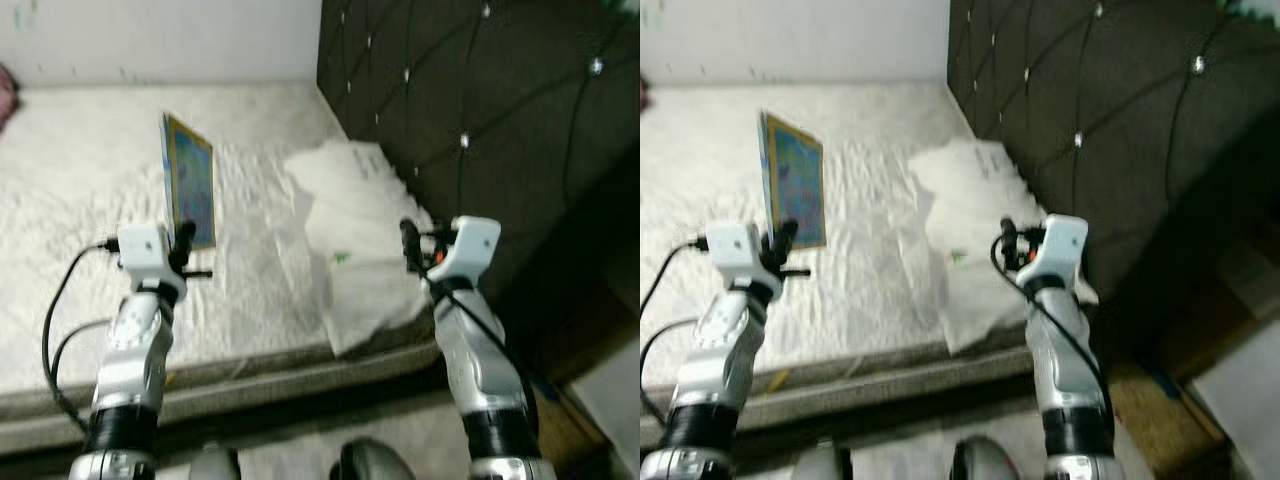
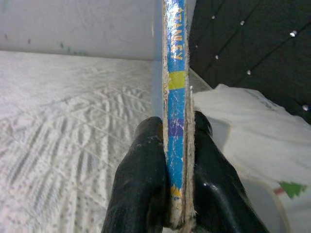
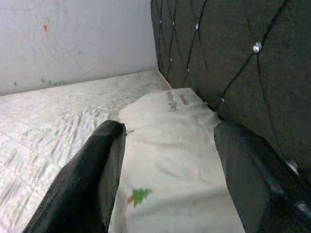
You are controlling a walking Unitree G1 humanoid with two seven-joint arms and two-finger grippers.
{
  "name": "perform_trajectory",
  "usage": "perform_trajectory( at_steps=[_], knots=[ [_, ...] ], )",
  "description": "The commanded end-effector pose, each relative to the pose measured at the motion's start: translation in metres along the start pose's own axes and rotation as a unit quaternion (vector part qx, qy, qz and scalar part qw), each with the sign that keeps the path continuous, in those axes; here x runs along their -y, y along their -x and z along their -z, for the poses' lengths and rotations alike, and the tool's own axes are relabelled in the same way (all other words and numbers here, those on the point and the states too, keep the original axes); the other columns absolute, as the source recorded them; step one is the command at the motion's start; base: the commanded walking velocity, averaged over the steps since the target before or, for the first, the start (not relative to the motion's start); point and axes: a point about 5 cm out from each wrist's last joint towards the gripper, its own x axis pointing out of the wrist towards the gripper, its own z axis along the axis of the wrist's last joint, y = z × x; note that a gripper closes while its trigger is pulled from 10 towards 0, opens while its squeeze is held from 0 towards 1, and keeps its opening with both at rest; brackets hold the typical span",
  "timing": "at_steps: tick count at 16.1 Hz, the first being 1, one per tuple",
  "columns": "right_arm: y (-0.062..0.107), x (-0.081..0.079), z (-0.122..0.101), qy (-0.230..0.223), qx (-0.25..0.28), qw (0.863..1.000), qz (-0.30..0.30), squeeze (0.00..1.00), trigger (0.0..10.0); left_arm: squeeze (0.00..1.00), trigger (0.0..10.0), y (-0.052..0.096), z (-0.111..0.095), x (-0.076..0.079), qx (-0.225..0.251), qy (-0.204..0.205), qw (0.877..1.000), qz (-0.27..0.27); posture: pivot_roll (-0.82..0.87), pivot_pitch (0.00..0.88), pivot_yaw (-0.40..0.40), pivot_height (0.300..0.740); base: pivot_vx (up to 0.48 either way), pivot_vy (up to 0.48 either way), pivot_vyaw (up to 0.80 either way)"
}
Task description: Clean up the room
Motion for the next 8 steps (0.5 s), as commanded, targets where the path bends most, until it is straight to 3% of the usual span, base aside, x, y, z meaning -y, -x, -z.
perform_trajectory(
  at_steps=[1, 8],
  knots=[
    [-0.0025, -0.0003, -0.0043, 0.007, 0.008, 1.000, -0.006, 0.00, 10.0, 0.00, 10.0, -0.0043, -0.0166, -0.0026, 0.037, 0.001, 0.999, 0.000, -0.03, 0.000, -0.044, 0.662, 0.255, 0.000, 0.00],
    [-0.0026, -0.0017, -0.0024, 0.010, 0.004, 1.000, -0.010, 0.00, 10.0, 0.00, 10.0, -0.0035, -0.0172, -0.0048, 0.037, 0.000, 0.999, 0.000, -0.03, 0.000, -0.049, 0.662, 0.299, 0.000, 0.00]
  ],
)
